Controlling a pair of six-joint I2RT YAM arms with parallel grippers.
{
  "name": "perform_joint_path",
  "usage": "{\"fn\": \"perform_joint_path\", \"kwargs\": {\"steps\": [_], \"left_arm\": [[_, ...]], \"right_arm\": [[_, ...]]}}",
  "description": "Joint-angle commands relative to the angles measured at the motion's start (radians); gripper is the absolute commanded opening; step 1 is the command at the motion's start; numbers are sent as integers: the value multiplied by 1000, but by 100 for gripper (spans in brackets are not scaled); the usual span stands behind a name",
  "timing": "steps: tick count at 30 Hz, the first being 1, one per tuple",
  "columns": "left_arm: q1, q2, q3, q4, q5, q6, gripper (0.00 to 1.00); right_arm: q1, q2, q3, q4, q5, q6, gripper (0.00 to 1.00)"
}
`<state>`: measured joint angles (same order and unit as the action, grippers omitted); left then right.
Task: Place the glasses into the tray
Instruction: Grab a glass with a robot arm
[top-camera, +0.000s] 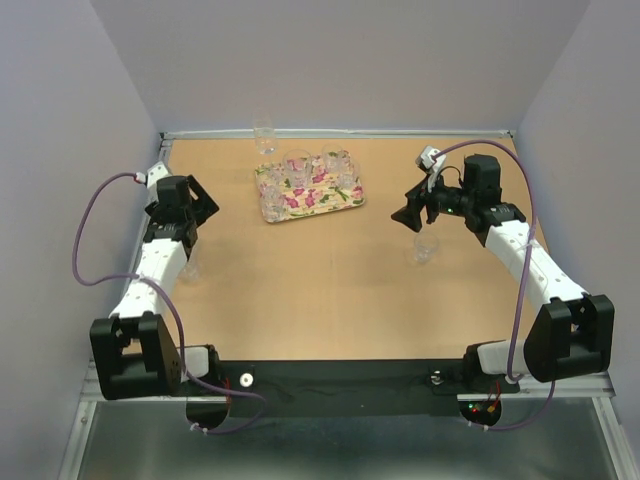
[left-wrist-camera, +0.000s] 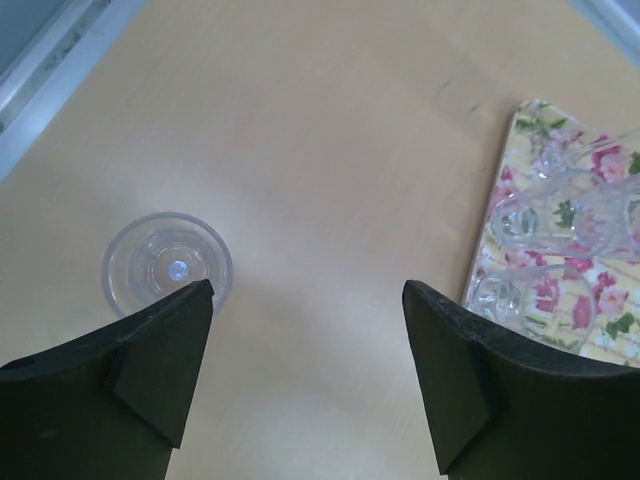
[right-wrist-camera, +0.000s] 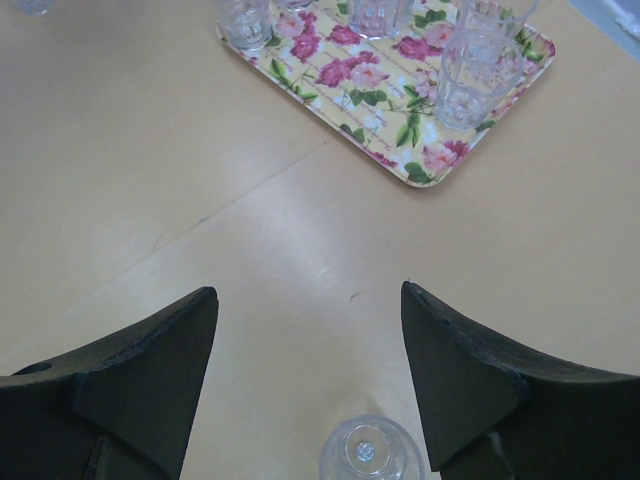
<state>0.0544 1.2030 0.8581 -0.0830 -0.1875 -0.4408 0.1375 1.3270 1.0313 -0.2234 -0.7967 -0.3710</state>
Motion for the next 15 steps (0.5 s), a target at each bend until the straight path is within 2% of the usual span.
{"fn": "perform_joint_path", "kwargs": {"steps": [1,8,11,15], "left_arm": [[7,82,79,-55,-21,-87,86],[10,281,176,-193,-119,-185,72],[15,352,217,-253,-155,-203,70],[15,368,205,-233,-159,-207,69]], "right_arm": [[-6,-31,-17,39,-9,-13,79],[-6,-31,-17,39,-4,-13,79],[-7,-31,-17,39,-4,-14,79],[-7,-29,-16,38,-2,-14,79]]}}
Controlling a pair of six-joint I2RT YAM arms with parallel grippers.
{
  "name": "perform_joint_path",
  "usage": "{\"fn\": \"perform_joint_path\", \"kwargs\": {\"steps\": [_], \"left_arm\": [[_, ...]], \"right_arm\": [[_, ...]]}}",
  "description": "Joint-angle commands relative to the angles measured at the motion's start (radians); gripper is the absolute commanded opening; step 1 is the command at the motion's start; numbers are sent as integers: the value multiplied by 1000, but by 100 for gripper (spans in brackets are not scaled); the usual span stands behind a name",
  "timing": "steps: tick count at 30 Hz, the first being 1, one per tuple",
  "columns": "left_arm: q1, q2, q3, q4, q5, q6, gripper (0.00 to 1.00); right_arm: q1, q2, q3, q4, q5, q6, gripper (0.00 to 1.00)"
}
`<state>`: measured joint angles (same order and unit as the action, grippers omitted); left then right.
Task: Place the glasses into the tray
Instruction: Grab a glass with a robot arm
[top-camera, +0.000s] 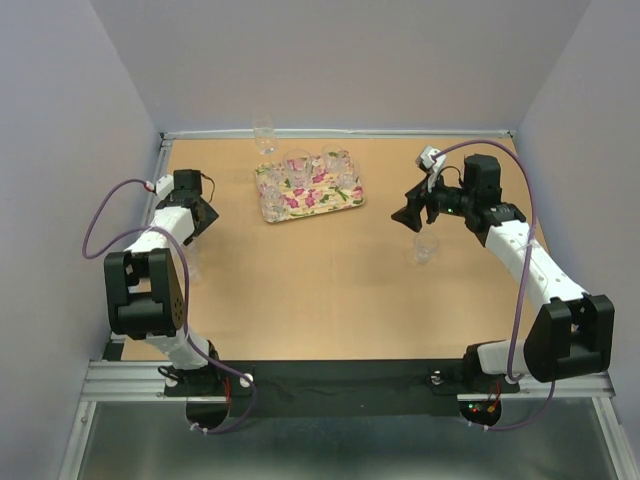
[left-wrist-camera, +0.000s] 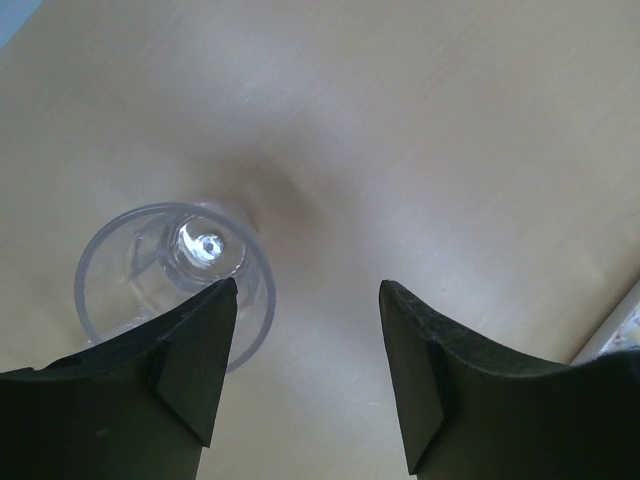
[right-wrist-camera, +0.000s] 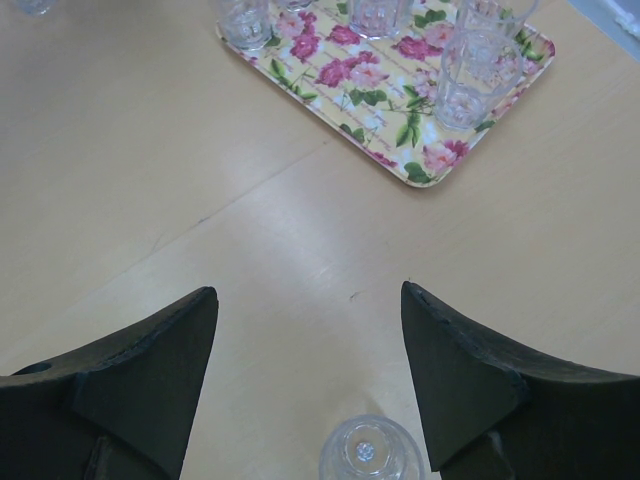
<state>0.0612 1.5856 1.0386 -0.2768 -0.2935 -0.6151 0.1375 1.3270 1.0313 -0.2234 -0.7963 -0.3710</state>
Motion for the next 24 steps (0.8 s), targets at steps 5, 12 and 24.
{"fn": "perform_joint_path", "kwargs": {"steps": [5,12,24], "left_arm": [[11,-3,17,-29,-49,-23,50],[11,-9,9,-15,-23,-8,8],[8,-128,-40,92,226,169,0]], "right_arm": [[-7,-23,-17,39,0,-14,79],[-7,-28,-16,38,6,-14,79],[-16,-42,-17,38,6,-16,79]]}}
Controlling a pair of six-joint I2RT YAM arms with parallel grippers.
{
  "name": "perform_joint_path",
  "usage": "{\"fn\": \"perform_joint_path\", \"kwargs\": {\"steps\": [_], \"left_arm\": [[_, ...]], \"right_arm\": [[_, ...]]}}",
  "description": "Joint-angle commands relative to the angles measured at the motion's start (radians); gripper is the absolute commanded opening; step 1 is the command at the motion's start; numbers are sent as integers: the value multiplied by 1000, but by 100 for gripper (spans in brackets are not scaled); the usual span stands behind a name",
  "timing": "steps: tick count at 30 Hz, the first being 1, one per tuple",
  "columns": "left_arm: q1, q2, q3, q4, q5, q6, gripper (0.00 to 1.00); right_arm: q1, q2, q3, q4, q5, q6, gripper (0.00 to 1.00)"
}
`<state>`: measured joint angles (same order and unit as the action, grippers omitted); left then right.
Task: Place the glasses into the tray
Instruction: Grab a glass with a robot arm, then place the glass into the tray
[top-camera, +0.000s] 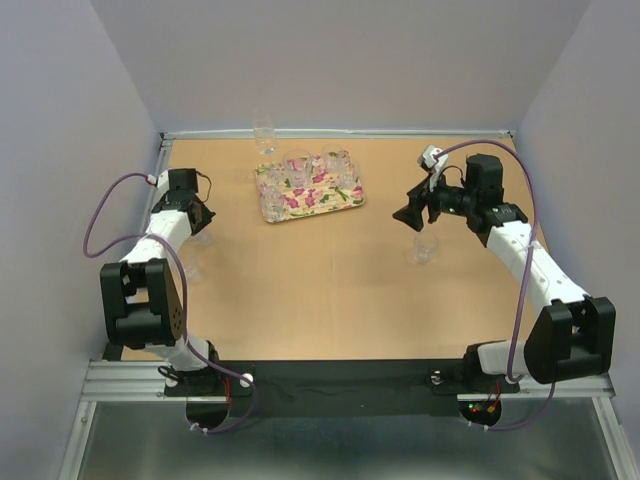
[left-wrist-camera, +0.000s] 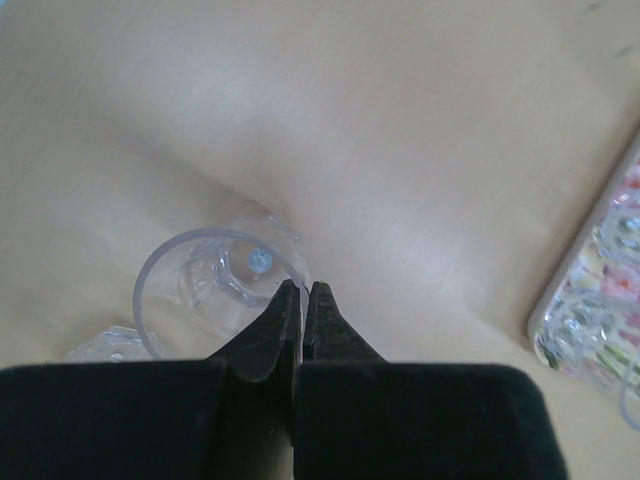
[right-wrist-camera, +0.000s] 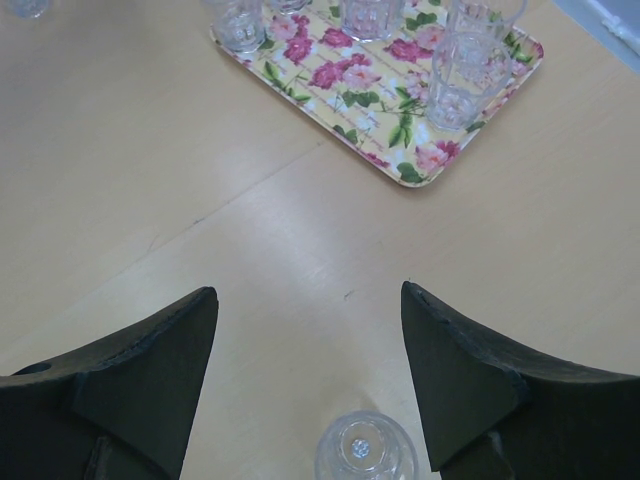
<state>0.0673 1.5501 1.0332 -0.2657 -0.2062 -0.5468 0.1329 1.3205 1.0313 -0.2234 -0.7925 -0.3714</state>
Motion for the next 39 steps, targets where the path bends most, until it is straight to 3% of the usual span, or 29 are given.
{"fn": "perform_joint_path", "kwargs": {"steps": [1,9,18,28,39], "left_arm": [[2,-110,-70,103,172,117,0],[-3,-245,-171,237,480,254,0],[-64,-381,-191,284,570,363,0],[-273,-424,-147,295,527,429,0],[-411,-406,-44,292,492,484,0]], "right_arm": [[-12,-33,-17,38,4,-14,79],[-13,-27,-19,38,7,-17,79],[-22,-24,-20,38,15,-21,79],[-33,-27,-19,38,13,-21,79],[-35,-30,-20,38,9,-24,79]]}}
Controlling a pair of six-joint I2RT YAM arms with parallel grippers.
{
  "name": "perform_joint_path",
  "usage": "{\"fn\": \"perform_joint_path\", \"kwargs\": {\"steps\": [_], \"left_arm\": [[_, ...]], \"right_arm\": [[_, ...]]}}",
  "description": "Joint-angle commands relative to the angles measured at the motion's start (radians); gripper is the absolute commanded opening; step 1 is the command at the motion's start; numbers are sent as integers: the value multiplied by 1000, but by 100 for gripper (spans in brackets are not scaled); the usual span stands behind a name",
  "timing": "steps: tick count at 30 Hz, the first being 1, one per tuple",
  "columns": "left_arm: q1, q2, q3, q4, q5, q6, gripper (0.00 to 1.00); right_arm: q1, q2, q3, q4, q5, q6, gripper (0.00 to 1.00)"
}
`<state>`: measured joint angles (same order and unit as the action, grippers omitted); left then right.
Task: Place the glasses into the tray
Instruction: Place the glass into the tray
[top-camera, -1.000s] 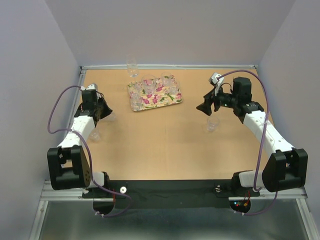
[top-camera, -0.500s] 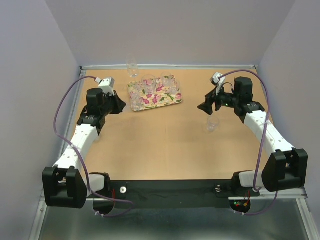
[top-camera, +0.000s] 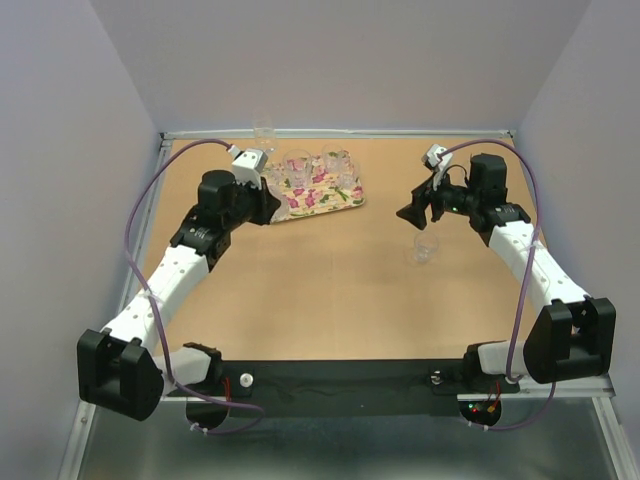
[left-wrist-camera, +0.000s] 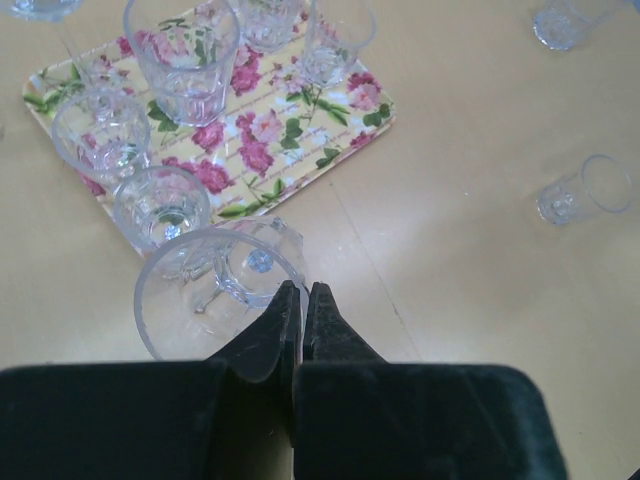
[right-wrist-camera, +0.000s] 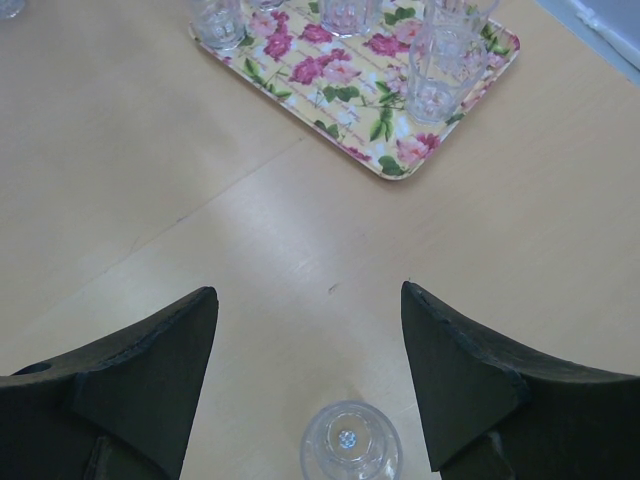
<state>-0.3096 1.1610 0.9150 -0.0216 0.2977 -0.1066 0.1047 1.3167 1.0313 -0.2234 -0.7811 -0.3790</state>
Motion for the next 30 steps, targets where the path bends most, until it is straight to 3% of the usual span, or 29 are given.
{"fn": "perform_joint_path", "kwargs": {"steps": [1,16,30], "left_arm": [[-42,-11,82,46,-12,47,0],[-232,132,255,-35,-159,154,0],[-315,250,373,-70,-223,211,0]], "right_arm": [[-7,-27,-22,38,-1,-17,79],[-8,-27,-22,39,-1,-20,79],[-8,-27,-22,38,3,-20,79]]}}
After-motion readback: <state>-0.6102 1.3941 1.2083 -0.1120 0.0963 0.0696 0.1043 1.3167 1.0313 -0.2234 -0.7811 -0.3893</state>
